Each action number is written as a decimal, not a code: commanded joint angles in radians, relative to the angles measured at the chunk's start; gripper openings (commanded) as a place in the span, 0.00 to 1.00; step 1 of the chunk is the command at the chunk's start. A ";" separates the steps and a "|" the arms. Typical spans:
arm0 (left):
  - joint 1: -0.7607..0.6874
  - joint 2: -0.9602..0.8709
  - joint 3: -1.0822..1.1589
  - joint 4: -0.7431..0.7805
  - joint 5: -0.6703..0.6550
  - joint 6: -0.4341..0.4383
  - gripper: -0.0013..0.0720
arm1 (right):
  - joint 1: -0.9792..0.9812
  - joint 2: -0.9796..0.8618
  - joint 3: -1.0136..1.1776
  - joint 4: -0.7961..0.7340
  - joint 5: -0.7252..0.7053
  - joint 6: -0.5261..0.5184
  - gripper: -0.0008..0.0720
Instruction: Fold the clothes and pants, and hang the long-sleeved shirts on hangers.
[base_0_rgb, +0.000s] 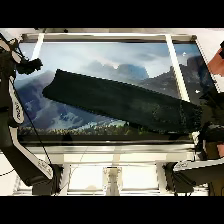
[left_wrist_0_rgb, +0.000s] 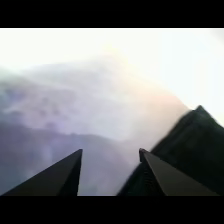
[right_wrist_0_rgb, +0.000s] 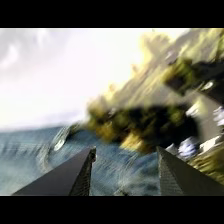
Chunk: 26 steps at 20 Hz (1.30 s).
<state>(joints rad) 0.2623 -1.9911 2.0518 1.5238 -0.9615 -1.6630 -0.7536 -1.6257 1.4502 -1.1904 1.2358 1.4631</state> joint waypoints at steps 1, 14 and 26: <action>0.010 -0.005 0.000 -0.002 -0.037 -0.002 0.64 | 0.012 -0.004 0.050 0.005 0.006 0.020 0.63; 0.200 -0.112 -0.029 -0.395 -0.456 0.079 0.89 | 0.013 -0.004 0.159 -0.018 0.263 0.020 0.62; 0.161 -0.168 -0.029 -0.396 -0.463 0.153 0.70 | 0.013 -0.004 0.159 -0.014 0.319 0.020 0.62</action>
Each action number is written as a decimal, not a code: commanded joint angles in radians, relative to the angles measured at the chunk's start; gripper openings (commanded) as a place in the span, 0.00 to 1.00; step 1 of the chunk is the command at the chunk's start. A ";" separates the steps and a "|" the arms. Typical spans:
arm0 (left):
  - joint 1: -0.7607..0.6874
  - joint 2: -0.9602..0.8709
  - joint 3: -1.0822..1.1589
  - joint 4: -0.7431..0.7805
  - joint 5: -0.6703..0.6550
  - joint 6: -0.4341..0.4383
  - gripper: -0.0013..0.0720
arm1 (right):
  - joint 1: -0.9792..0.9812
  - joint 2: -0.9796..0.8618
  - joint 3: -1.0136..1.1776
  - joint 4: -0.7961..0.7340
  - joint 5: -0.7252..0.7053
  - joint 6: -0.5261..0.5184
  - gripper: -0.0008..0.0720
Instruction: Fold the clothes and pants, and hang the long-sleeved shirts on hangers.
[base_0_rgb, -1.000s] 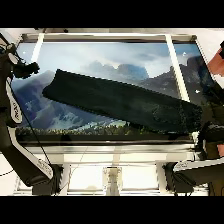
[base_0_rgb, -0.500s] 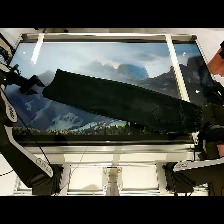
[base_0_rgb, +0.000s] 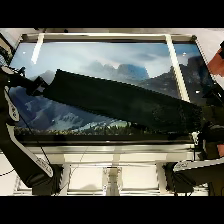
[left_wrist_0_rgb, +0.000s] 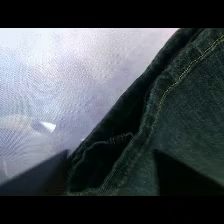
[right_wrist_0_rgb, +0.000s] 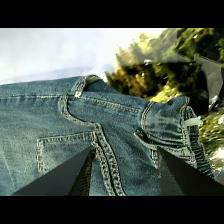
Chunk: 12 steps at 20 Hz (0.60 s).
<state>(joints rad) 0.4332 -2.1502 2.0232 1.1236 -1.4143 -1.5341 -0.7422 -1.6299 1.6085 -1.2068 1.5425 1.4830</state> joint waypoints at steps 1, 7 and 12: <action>-0.015 -0.009 -0.001 0.002 -0.021 0.026 0.59 | 0.001 0.000 0.001 0.002 0.013 0.000 0.62; -0.022 0.005 -0.001 0.040 -0.207 0.109 0.05 | 0.012 0.000 0.001 0.008 0.068 -0.004 0.62; -0.013 0.144 -0.034 0.426 -0.303 0.128 0.05 | 0.110 0.000 0.001 0.006 0.100 -0.012 0.62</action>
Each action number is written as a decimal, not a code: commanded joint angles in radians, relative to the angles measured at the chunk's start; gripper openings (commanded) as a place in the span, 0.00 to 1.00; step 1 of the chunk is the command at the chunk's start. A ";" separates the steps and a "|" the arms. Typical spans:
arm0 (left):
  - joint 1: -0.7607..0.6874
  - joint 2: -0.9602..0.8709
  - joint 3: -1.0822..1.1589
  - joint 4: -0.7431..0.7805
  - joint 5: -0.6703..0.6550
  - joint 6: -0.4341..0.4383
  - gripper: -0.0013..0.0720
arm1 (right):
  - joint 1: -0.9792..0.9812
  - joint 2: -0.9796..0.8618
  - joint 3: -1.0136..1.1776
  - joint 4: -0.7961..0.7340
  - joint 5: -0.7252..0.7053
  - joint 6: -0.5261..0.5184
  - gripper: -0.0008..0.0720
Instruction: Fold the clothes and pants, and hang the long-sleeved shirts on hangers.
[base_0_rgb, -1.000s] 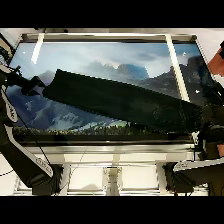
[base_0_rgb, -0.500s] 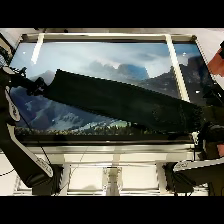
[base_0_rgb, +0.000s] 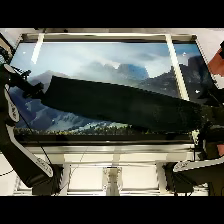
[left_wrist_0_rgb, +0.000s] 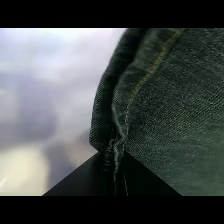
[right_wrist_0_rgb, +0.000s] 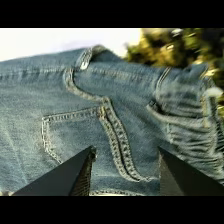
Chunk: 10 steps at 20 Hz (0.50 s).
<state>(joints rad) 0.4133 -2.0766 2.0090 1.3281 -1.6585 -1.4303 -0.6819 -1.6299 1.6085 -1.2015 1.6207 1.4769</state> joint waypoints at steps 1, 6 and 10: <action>0.022 0.114 -0.044 0.257 -0.050 0.038 0.05 | 0.080 0.000 0.001 0.000 0.021 -0.006 0.62; 0.158 0.308 -0.173 0.146 -0.029 0.060 0.05 | 0.223 0.000 0.001 0.000 0.039 -0.006 0.62; 0.196 0.400 -0.217 -0.024 -0.027 0.062 0.04 | 0.304 0.000 0.001 0.000 0.043 -0.013 0.62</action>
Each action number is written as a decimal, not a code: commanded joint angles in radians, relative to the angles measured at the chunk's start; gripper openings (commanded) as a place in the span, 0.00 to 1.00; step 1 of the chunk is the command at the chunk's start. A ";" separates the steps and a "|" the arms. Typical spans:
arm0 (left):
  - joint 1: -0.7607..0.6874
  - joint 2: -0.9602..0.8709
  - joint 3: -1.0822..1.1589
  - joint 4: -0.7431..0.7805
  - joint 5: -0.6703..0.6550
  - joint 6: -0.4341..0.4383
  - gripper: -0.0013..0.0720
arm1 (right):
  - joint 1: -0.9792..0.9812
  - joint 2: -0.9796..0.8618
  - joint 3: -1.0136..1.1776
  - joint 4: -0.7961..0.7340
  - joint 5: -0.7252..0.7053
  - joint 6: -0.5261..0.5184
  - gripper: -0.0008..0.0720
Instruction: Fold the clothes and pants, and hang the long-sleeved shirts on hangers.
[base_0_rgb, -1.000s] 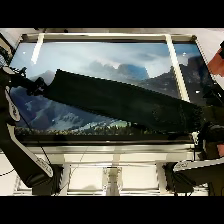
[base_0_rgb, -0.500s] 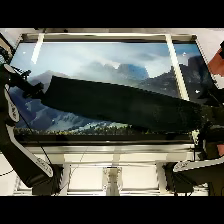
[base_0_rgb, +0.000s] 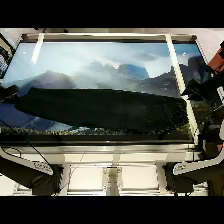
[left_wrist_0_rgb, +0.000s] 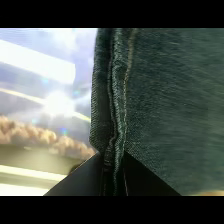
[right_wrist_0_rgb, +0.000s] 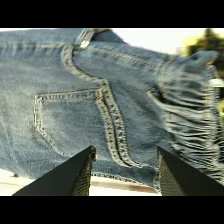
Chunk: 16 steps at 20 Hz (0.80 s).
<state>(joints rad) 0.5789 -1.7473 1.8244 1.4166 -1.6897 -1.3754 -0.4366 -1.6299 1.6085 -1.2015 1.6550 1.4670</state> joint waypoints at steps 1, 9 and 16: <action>0.016 0.091 -0.032 -0.146 0.013 0.006 0.05 | 0.071 0.001 0.001 0.000 0.015 -0.003 0.62; -0.336 0.210 -0.030 -0.242 0.027 -0.015 0.05 | 0.084 0.045 0.001 -0.001 0.028 -0.028 0.62; -0.793 0.208 -0.007 -0.241 0.219 -0.039 0.05 | 0.084 0.145 0.001 0.000 0.010 -0.028 0.62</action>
<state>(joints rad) -0.0463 -1.5421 1.8107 1.1797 -1.5738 -1.4067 -0.3534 -1.5196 1.6085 -1.2018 1.6703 1.4399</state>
